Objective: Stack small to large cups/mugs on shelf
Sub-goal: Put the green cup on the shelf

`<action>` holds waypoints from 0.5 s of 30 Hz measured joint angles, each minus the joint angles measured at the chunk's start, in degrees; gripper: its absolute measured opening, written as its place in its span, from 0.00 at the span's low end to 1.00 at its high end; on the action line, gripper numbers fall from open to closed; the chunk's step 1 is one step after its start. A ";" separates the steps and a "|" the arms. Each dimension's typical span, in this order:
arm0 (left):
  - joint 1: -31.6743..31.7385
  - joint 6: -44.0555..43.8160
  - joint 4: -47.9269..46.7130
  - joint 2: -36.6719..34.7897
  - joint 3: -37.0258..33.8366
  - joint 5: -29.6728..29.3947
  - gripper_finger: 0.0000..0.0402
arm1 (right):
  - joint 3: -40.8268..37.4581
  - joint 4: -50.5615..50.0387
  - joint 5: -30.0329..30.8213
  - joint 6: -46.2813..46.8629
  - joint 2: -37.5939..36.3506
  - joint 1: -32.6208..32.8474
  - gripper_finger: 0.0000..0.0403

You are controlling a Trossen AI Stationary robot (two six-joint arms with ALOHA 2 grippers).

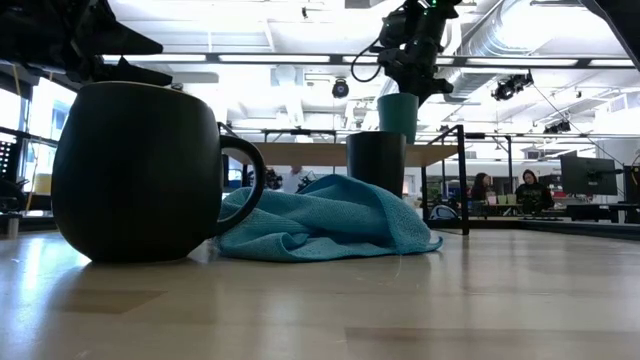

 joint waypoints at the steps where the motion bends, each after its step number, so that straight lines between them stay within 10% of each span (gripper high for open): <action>1: -0.01 0.00 0.00 0.01 0.00 0.00 0.59 | 0.00 0.00 -0.09 0.00 0.00 0.00 0.20; 15: -0.02 -0.02 0.02 0.02 0.00 0.00 0.59 | 0.00 0.26 -0.70 0.17 -2.17 0.02 0.20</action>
